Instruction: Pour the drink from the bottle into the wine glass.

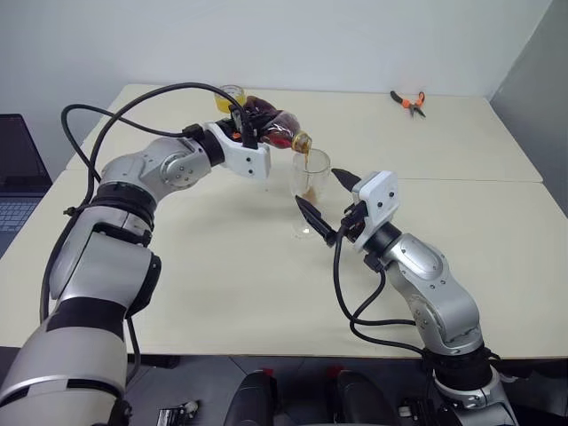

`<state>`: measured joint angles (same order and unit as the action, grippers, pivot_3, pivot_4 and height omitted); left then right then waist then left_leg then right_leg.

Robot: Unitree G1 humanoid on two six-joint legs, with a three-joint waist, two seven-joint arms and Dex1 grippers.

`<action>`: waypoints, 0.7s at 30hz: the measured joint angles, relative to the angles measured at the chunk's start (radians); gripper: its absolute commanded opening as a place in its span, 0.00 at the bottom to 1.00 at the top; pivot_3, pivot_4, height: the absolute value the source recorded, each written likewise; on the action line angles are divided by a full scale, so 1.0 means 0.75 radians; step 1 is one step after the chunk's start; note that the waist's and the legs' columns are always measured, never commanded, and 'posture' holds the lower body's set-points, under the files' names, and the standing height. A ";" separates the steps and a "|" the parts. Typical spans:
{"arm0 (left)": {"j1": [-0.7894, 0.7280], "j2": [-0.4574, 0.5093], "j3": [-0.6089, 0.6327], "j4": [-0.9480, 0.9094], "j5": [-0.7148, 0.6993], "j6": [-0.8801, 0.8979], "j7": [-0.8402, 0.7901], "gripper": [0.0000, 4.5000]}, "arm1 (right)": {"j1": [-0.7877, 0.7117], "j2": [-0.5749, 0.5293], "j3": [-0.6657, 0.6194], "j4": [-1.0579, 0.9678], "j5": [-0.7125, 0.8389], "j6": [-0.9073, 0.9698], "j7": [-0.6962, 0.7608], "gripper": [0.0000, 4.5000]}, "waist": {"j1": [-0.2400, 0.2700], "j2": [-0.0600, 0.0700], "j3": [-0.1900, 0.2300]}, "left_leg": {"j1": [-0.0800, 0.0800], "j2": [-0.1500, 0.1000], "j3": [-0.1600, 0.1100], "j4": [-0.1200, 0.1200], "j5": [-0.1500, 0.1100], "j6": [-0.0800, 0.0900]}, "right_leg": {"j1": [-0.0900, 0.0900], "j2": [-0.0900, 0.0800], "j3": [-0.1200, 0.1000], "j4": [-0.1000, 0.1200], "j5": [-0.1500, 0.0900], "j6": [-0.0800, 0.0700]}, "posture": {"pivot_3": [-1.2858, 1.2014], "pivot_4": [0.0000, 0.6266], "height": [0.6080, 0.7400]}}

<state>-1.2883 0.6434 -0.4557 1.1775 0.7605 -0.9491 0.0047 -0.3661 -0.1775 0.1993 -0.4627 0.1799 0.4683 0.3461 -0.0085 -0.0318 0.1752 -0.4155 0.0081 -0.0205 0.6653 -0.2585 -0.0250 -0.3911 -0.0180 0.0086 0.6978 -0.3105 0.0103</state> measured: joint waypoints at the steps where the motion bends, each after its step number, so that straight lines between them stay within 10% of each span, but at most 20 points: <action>1: -0.001 0.000 -0.001 0.001 0.001 0.000 0.005 0.14 | 0.000 0.001 0.000 0.000 0.000 0.000 0.000 1.00 | 0.000 0.000 0.000 | 0.000 0.000 0.000 0.000 0.000 0.000 | 0.000 0.000 0.000 0.000 0.000 0.000 | 0.52 0.24 1.00; 21: -0.031 0.012 -0.041 0.009 0.038 -0.022 0.062 0.14 | 0.000 0.014 0.022 0.001 -0.001 0.000 -0.006 1.00 | 0.000 0.000 0.000 | 0.000 0.000 0.000 0.000 0.000 0.000 | 0.000 0.000 0.000 0.000 0.000 0.000 | 0.52 0.24 1.00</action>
<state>-1.3113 0.6526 -0.4867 1.1841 0.7890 -0.9659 0.0510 -0.3662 -0.1669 0.2154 -0.4623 0.1790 0.4683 0.3416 -0.0088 -0.0318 0.1752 -0.4155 0.0081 -0.0203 0.6656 -0.2584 -0.0253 -0.3912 -0.0180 0.0087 0.6980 -0.3105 0.0103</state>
